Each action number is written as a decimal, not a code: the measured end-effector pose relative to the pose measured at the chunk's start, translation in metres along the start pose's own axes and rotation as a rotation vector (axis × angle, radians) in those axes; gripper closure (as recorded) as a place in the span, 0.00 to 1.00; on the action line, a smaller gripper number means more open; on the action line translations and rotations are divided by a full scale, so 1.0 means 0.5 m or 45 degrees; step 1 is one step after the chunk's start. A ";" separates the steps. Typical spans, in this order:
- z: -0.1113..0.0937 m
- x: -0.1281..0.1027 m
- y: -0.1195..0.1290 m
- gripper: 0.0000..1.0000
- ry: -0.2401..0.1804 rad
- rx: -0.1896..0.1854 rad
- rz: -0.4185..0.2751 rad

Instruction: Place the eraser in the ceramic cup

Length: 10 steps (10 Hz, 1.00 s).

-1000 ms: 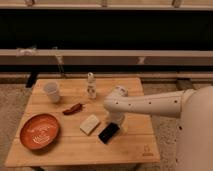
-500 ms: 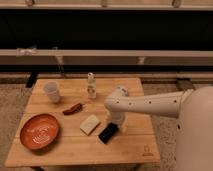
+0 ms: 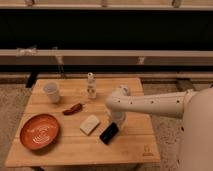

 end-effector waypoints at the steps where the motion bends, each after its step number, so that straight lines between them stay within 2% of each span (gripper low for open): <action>1: -0.008 0.000 -0.002 1.00 0.000 0.008 -0.002; 4: -0.066 -0.002 -0.025 1.00 0.034 0.054 -0.029; 6: -0.119 -0.007 -0.063 1.00 0.078 0.091 -0.086; 7: -0.136 -0.013 -0.084 1.00 0.094 0.103 -0.131; 10: -0.184 -0.022 -0.155 1.00 0.134 0.209 -0.314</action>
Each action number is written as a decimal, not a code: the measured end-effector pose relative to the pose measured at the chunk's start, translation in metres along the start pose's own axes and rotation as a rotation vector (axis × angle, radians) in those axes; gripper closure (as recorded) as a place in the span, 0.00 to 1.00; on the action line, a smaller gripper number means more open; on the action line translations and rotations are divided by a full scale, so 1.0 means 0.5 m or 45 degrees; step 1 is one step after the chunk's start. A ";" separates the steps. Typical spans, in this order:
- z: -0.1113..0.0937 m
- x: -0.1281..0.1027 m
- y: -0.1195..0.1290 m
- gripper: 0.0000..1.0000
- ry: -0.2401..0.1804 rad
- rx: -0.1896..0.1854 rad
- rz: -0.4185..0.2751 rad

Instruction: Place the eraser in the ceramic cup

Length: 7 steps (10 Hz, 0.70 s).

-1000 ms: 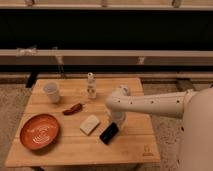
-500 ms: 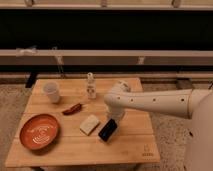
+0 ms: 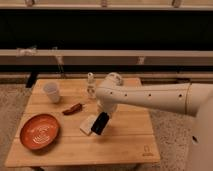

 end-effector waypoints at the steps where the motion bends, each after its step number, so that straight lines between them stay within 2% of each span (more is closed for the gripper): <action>1: -0.011 0.012 -0.039 1.00 0.013 0.044 -0.066; 4: -0.045 0.038 -0.138 1.00 0.045 0.144 -0.222; 6: -0.087 0.047 -0.199 1.00 0.033 0.242 -0.360; 7: -0.104 0.050 -0.211 1.00 0.024 0.274 -0.402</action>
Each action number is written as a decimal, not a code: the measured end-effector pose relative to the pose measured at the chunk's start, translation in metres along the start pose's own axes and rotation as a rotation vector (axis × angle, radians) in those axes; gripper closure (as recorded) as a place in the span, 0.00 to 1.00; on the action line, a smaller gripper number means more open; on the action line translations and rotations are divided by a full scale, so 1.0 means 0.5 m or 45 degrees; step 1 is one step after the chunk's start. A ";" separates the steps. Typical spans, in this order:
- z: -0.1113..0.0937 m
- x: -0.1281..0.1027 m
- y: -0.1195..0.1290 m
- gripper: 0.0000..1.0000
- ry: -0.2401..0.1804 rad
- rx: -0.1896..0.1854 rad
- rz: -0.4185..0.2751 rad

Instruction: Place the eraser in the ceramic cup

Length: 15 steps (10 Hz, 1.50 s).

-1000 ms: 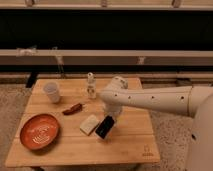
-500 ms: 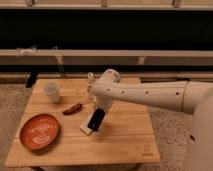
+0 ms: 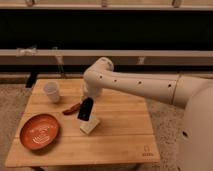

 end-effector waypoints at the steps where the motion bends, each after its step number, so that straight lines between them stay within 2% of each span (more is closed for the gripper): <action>1: -0.015 0.008 -0.021 1.00 -0.008 0.041 -0.051; 3: -0.024 0.013 -0.034 1.00 -0.011 0.067 -0.084; 9: -0.025 0.016 -0.037 1.00 0.000 0.075 -0.097; 10: -0.030 0.030 -0.039 1.00 0.029 0.077 -0.120; 11: -0.035 0.061 -0.061 1.00 0.080 0.083 -0.170; 15: -0.046 0.129 -0.119 1.00 0.204 0.099 -0.301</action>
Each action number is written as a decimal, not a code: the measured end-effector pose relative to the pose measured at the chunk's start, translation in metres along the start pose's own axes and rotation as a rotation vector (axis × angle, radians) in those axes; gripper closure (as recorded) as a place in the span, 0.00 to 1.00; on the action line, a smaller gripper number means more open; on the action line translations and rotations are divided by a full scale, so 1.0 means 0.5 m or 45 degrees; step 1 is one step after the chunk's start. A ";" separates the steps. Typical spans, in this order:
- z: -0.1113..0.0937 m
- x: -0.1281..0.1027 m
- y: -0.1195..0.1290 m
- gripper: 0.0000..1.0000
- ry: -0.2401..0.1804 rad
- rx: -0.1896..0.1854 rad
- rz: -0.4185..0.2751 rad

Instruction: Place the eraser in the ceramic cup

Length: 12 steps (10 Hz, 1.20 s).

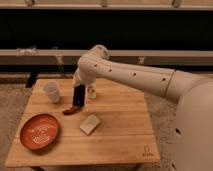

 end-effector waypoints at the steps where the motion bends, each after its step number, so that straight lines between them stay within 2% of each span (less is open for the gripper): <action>1: 0.004 0.013 -0.014 1.00 0.017 0.008 -0.024; 4: 0.036 0.073 -0.064 1.00 0.065 0.062 -0.094; 7: 0.067 0.112 -0.104 1.00 0.075 0.129 -0.144; 9: 0.082 0.143 -0.149 1.00 0.087 0.176 -0.184; 12: 0.088 0.176 -0.190 1.00 0.109 0.210 -0.227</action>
